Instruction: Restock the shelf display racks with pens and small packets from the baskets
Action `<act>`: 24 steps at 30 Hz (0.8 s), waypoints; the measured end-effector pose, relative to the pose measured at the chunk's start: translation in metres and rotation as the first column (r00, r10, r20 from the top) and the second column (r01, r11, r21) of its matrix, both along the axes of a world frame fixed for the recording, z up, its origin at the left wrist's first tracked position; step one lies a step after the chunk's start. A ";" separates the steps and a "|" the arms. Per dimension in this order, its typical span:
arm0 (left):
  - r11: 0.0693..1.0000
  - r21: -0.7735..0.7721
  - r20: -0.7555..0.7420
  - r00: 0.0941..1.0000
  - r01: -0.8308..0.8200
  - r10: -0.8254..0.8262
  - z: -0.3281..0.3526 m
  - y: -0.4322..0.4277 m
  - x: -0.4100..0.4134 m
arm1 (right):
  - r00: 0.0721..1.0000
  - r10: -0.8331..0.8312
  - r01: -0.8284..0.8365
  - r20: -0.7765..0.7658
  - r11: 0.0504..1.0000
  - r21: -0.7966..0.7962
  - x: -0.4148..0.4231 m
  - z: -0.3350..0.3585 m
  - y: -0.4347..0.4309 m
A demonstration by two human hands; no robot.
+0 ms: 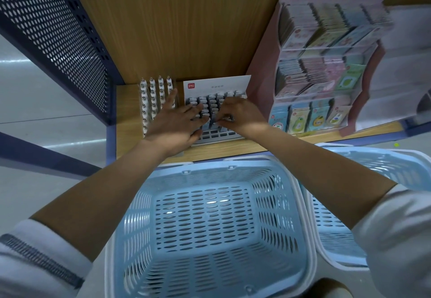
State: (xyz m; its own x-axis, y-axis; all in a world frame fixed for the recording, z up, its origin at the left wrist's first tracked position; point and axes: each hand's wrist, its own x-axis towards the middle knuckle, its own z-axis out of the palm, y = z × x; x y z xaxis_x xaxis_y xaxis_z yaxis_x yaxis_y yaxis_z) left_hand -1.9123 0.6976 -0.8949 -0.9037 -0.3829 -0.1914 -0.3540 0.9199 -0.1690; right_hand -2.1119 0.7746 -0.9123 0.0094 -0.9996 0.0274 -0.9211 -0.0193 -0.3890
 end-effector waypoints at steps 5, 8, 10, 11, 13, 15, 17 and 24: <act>1.000 0.002 0.001 1.000 0.006 -0.006 -0.002 -0.001 0.002 | 0.998 -0.066 0.066 0.005 0.997 -0.051 0.002 -0.003 -0.010; 1.000 -0.002 -0.004 1.000 0.005 -0.005 -0.002 0.000 0.001 | 0.998 -0.065 0.067 0.024 0.996 -0.058 -0.003 -0.009 -0.004; 1.000 0.002 0.007 1.000 0.003 -0.003 -0.002 -0.001 0.000 | 0.997 -0.064 0.066 0.039 0.996 -0.056 -0.002 -0.010 -0.004; 1.000 0.013 0.006 1.000 0.002 -0.002 -0.002 -0.001 0.000 | 0.997 -0.059 0.061 0.044 0.997 -0.048 -0.002 -0.010 -0.006; 1.000 0.025 -0.008 1.000 0.004 -0.004 -0.003 -0.002 0.000 | 0.998 -0.044 0.046 0.039 0.998 -0.050 -0.004 -0.008 -0.007; 1.000 0.017 -0.035 0.999 0.015 -0.014 -0.006 -0.001 -0.001 | 0.999 -0.052 0.053 0.017 0.994 -0.098 -0.008 -0.007 -0.001; 1.000 0.021 -0.035 0.999 0.022 -0.021 -0.005 0.000 -0.004 | 0.999 -0.046 0.045 -0.007 0.989 -0.141 -0.013 -0.010 0.011; 0.992 0.081 0.150 0.985 -0.100 0.087 0.012 0.010 -0.022 | 0.990 0.115 -0.110 -0.077 0.992 0.060 -0.027 -0.015 0.034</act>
